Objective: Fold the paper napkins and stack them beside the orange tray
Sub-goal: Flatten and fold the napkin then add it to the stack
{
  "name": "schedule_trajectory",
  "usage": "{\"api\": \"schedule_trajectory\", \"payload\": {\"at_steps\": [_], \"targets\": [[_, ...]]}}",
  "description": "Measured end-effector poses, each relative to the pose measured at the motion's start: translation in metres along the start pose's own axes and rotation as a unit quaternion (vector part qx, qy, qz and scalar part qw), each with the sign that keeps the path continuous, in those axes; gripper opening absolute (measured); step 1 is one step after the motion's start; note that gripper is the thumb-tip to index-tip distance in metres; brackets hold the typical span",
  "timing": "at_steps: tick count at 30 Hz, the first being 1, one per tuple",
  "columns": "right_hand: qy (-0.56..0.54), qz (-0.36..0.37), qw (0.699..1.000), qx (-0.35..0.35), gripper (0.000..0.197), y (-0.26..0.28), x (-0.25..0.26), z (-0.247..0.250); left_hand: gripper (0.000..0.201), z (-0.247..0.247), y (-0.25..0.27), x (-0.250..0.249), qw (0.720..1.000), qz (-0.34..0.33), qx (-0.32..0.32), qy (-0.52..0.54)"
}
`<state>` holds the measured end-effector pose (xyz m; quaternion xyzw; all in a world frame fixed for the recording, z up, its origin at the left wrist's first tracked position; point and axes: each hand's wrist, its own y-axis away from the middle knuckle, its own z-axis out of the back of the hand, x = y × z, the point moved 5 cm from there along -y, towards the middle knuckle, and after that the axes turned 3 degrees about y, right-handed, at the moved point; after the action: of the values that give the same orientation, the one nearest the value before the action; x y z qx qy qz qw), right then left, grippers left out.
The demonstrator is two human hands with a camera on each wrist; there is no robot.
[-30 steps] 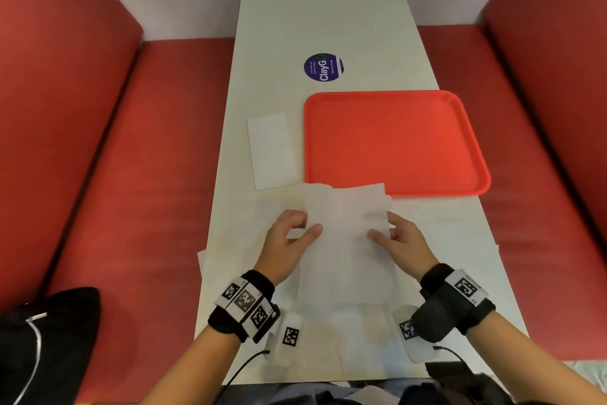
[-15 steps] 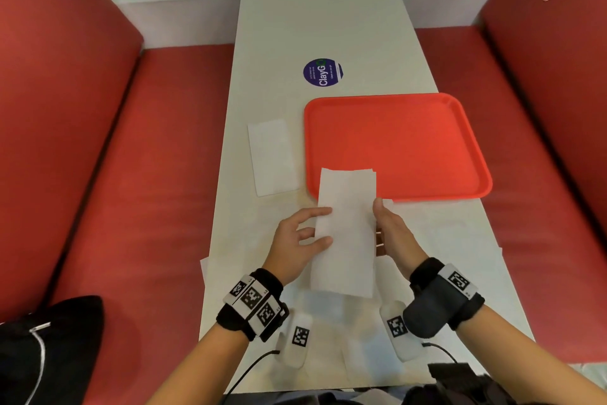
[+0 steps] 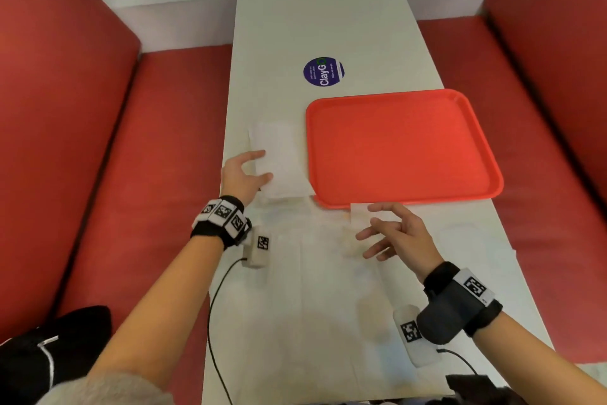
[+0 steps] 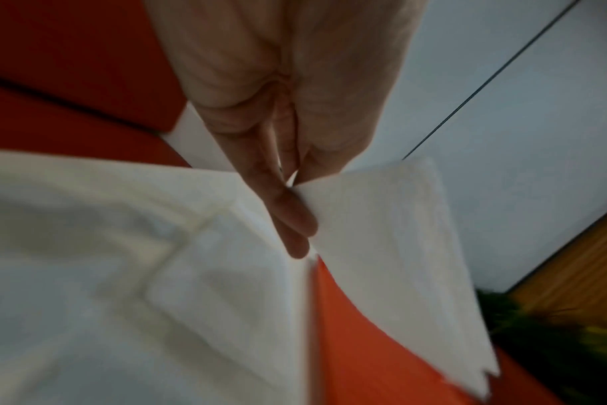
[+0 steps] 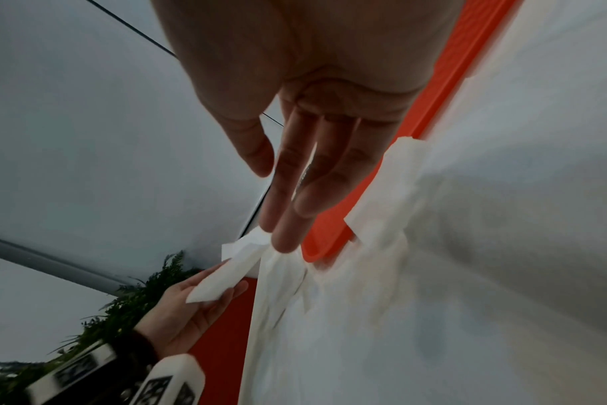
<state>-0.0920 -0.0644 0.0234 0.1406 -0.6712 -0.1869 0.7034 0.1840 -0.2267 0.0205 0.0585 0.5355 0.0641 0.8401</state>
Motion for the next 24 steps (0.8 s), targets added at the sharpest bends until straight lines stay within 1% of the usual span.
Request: {"api": "schedule_trajectory", "payload": {"at_steps": [3,8,11,15,20,24], "targets": [[0.01,0.003,1.0,-0.009,0.018,0.002,-0.001,0.01,0.046,0.0,-0.035,0.011,0.998,0.004,-0.005,-0.061],[0.017,-0.002,0.999,-0.042,0.017,0.002,-0.005,0.032,0.047,-0.01,-0.064,0.035,0.993,0.021,0.0,-0.119],[0.019,-0.01,0.998,-0.057,0.017,0.001,-0.009,0.042,0.049,-0.016,-0.07,0.045,0.986,0.022,0.016,-0.164],[0.016,-0.016,0.998,-0.064,0.017,-0.001,-0.011,0.045,0.052,-0.02,-0.072,0.049,0.979,0.007,0.028,-0.202],[0.016,-0.017,0.998,-0.06,0.016,-0.002,-0.009,0.041,0.055,-0.018,-0.071,0.047,0.982,0.01,0.029,-0.184],[0.015,-0.018,0.998,-0.06,0.016,-0.002,-0.009,0.039,0.057,-0.019,-0.073,0.047,0.975,-0.002,0.042,-0.22]]}}
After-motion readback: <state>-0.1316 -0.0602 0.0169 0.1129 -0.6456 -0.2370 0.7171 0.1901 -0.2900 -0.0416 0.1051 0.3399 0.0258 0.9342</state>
